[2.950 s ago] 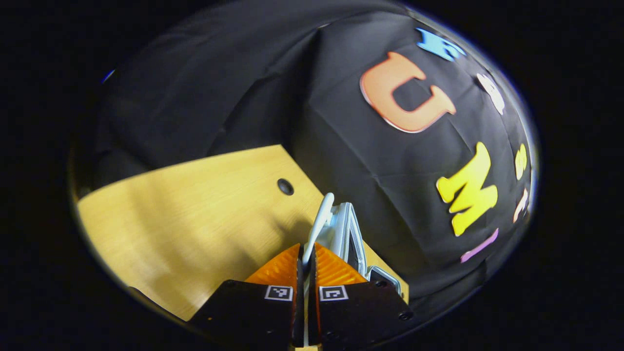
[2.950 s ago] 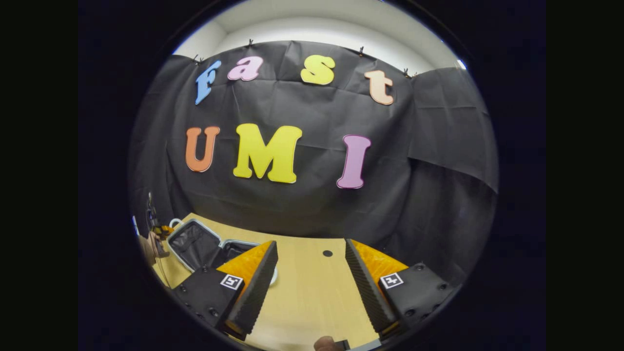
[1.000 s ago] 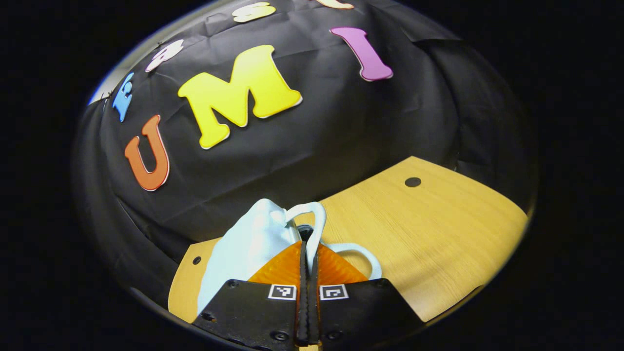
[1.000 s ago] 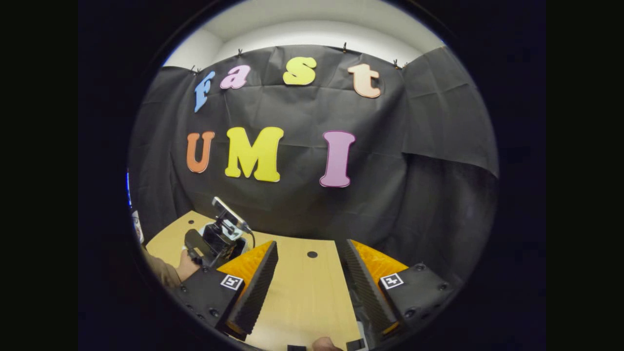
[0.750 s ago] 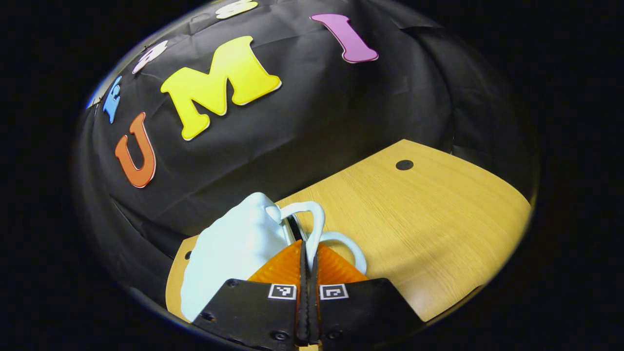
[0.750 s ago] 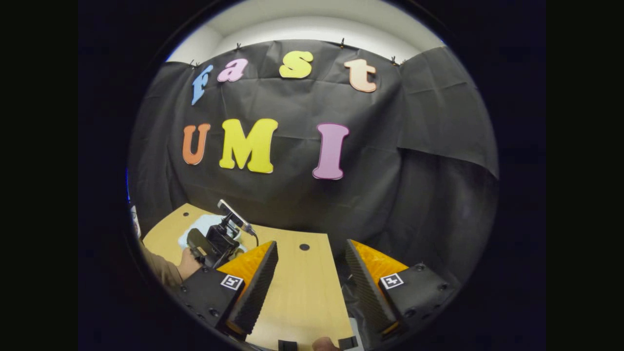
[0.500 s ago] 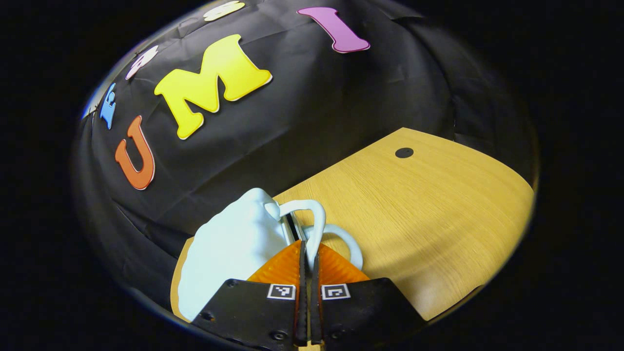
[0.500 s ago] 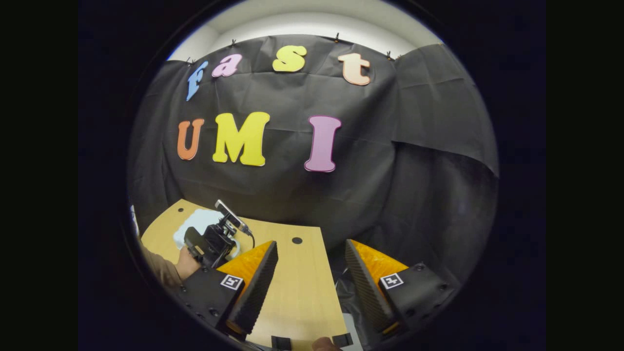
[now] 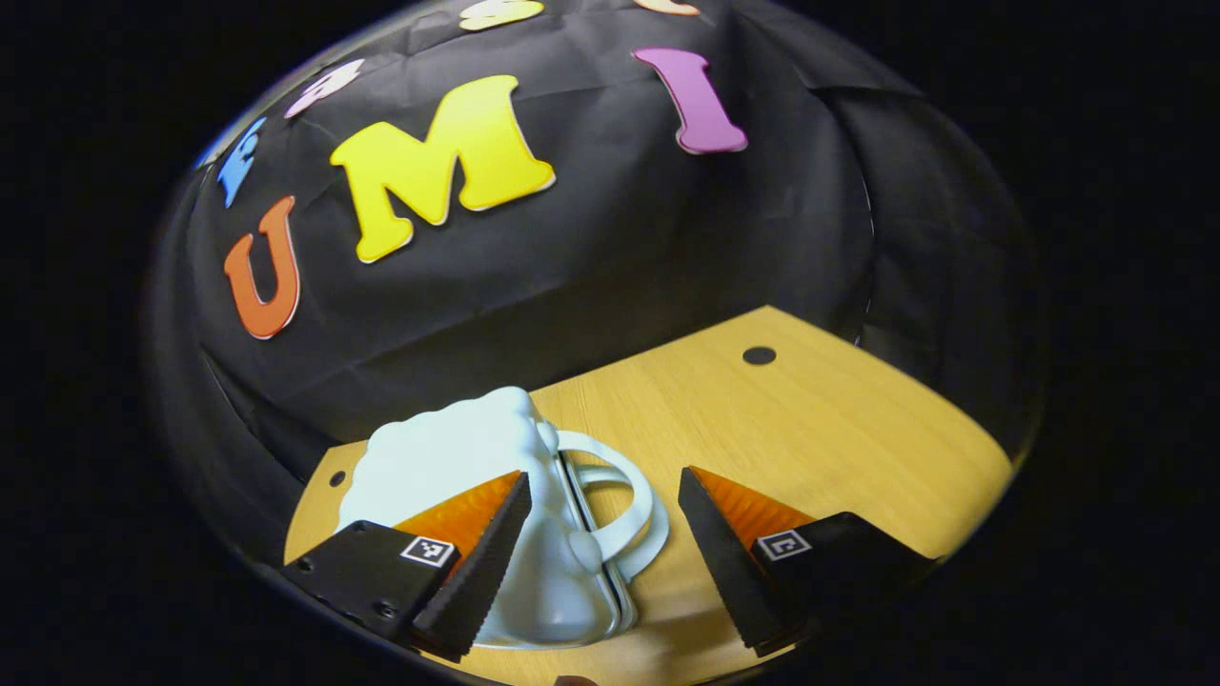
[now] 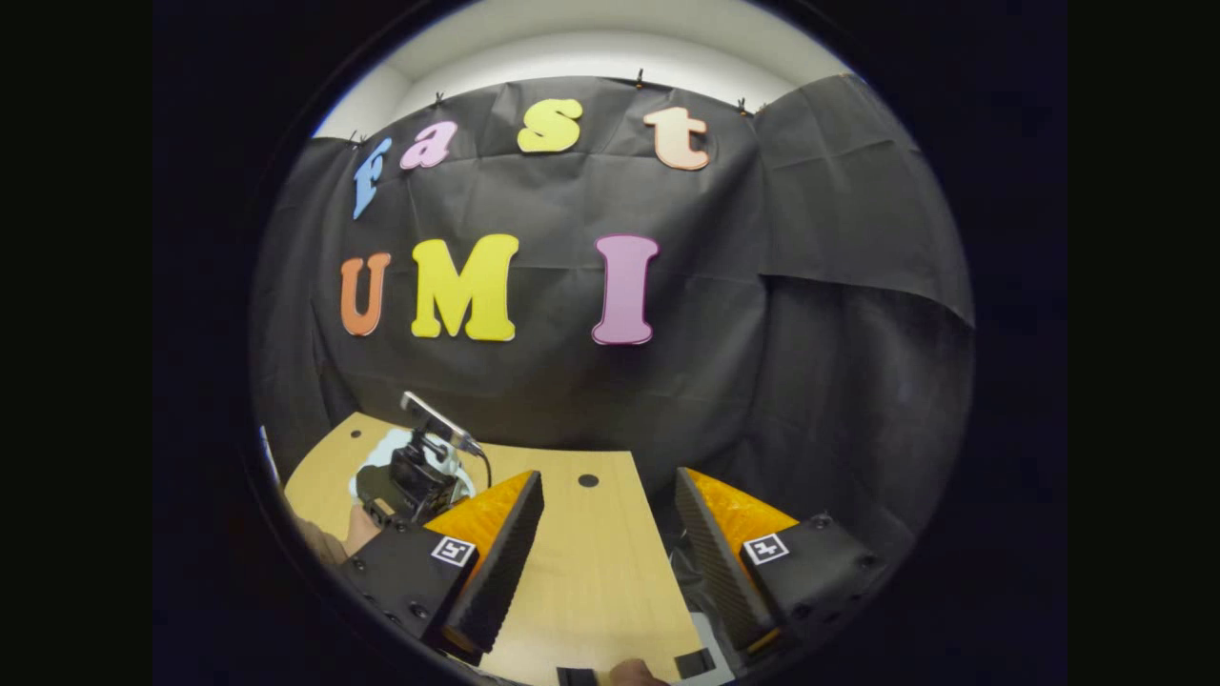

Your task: First open the suitcase, pack the skin care products into it, and then close the suitcase.

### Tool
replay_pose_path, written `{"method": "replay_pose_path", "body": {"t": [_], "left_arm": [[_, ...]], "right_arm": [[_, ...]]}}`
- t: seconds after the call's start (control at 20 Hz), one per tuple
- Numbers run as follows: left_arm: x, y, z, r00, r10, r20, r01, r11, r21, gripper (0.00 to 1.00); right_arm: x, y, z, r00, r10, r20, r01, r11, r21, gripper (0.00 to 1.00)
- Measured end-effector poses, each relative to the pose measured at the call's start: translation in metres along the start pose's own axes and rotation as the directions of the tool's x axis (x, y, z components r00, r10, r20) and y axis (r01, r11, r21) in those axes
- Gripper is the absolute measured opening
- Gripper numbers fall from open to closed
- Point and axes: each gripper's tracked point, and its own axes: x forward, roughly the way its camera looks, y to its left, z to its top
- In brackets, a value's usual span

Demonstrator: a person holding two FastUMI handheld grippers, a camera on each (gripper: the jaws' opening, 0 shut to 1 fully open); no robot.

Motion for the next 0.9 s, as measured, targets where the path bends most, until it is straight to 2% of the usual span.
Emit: {"method": "replay_pose_path", "body": {"t": [0.1,0.2,0.45,0.55,0.75,0.8,0.85,0.9], "left_arm": [[-0.036,0.028,0.024,0.999,0.016,0.036,-0.012,0.994,-0.112,0.99],[-0.077,0.067,0.051,0.993,0.054,0.103,-0.035,0.983,-0.178,0.99],[-0.179,0.149,0.094,0.957,0.122,0.265,-0.079,0.983,-0.164,0.99],[-0.208,0.172,0.092,0.952,0.149,0.268,-0.104,0.979,-0.176,0.98],[-0.236,0.206,0.091,0.941,0.179,0.286,-0.108,0.963,-0.246,0.99],[-0.238,0.212,0.09,0.94,0.192,0.283,-0.119,0.959,-0.257,0.94],[-0.239,0.216,0.085,0.938,0.203,0.28,-0.126,0.955,-0.268,0.98],[-0.24,0.218,0.084,0.937,0.204,0.283,-0.126,0.954,-0.272,0.99]], "right_arm": [[0.003,0.024,0.009,1.0,-0.019,0.02,0.019,1.0,-0.005,0.83],[0.0,0.055,0.022,0.998,-0.013,0.058,0.013,1.0,-0.002,0.84],[-0.004,0.136,0.03,0.993,0.029,0.111,-0.029,1.0,0.002,0.83],[-0.006,0.169,0.029,0.991,0.068,0.112,-0.066,0.998,-0.017,0.83],[-0.009,0.221,0.039,0.983,0.135,0.126,-0.128,0.99,-0.061,0.83],[-0.009,0.228,0.04,0.982,0.142,0.127,-0.134,0.988,-0.071,0.83],[-0.01,0.236,0.041,0.98,0.152,0.127,-0.142,0.987,-0.078,0.84],[-0.011,0.243,0.042,0.978,0.163,0.13,-0.152,0.985,-0.087,0.83]]}}
